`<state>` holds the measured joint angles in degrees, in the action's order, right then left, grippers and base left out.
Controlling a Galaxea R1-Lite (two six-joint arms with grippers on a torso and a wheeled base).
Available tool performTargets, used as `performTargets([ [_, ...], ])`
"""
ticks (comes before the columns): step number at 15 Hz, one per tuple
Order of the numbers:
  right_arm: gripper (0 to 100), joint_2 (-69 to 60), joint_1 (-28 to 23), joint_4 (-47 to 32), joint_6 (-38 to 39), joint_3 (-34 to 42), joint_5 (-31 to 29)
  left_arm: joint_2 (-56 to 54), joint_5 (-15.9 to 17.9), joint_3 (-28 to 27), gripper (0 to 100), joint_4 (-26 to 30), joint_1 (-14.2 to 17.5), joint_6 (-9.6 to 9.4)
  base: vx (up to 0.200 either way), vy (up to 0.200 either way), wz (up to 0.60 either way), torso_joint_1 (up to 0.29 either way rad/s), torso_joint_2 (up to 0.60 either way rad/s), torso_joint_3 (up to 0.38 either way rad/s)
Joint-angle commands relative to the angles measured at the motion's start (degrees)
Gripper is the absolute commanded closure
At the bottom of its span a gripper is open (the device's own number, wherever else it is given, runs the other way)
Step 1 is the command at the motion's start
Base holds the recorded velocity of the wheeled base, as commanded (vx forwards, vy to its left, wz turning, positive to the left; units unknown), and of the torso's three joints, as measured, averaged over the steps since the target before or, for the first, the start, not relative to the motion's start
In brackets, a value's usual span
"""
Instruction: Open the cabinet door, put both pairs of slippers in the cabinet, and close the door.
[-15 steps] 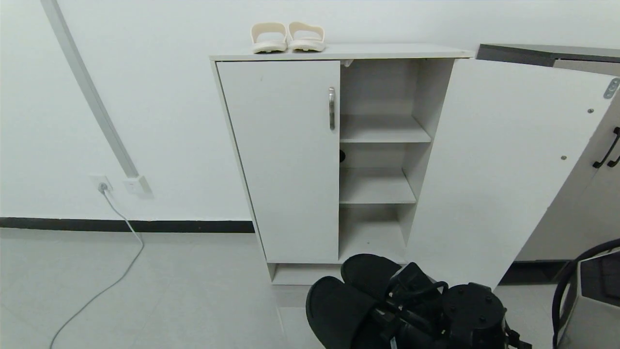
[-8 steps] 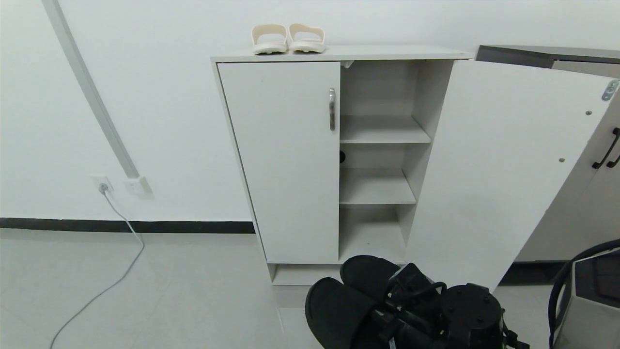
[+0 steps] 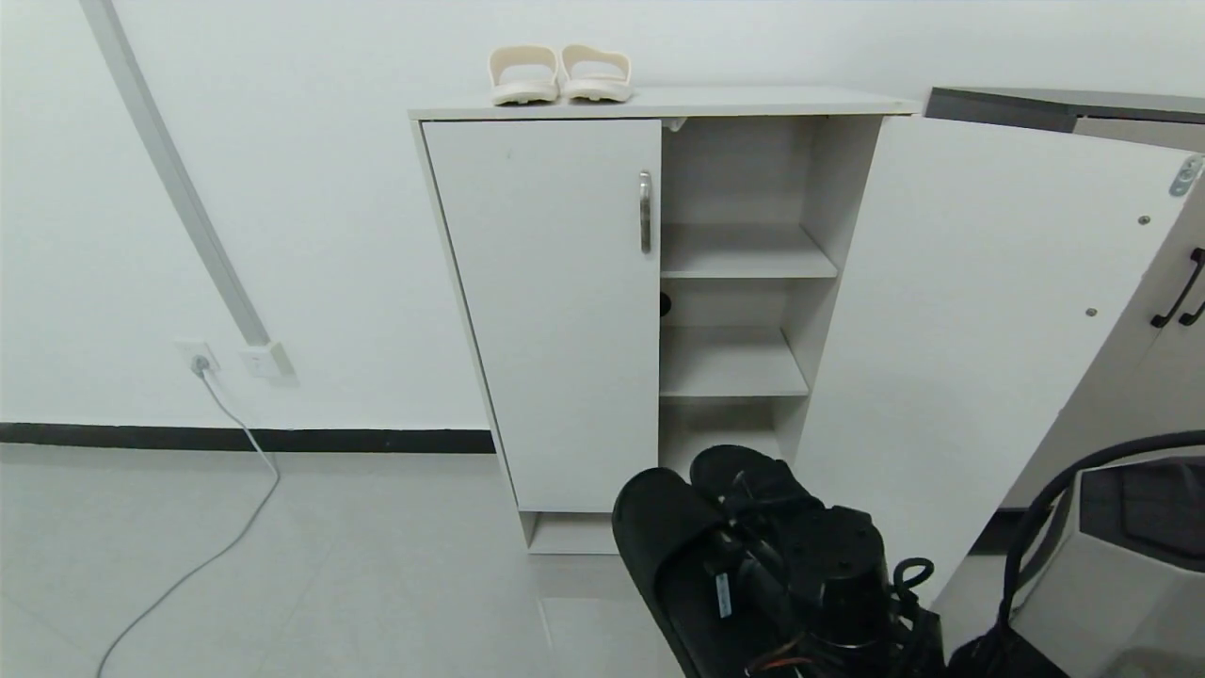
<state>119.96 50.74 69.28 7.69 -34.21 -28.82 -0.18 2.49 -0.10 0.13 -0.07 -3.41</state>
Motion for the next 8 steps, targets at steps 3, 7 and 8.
performTargets([
  [3, 100, 0.89, 0.42, -18.92, 10.76, -16.59, -11.52, 0.18, -0.03, 0.01, 100, 0.04, -0.01, -0.01, 0.0, 0.0, 0.0, 0.0, 0.0, 0.0],
  [7, 100, 0.89, -0.38, -20.24, 11.47, -17.12, -12.31, 0.18, -0.03, 0.01, 100, 0.04, -0.01, -0.01, 0.0, -0.15, 0.0, 0.004, 0.0, 0.002],
  [8, 100, 0.89, -0.38, -20.24, 11.38, -17.12, -12.31, 0.18, -0.03, 0.01, 100, 0.04, -0.01, -0.01, 0.0, -0.2, 0.0, 0.007, 0.01, 0.002],
])
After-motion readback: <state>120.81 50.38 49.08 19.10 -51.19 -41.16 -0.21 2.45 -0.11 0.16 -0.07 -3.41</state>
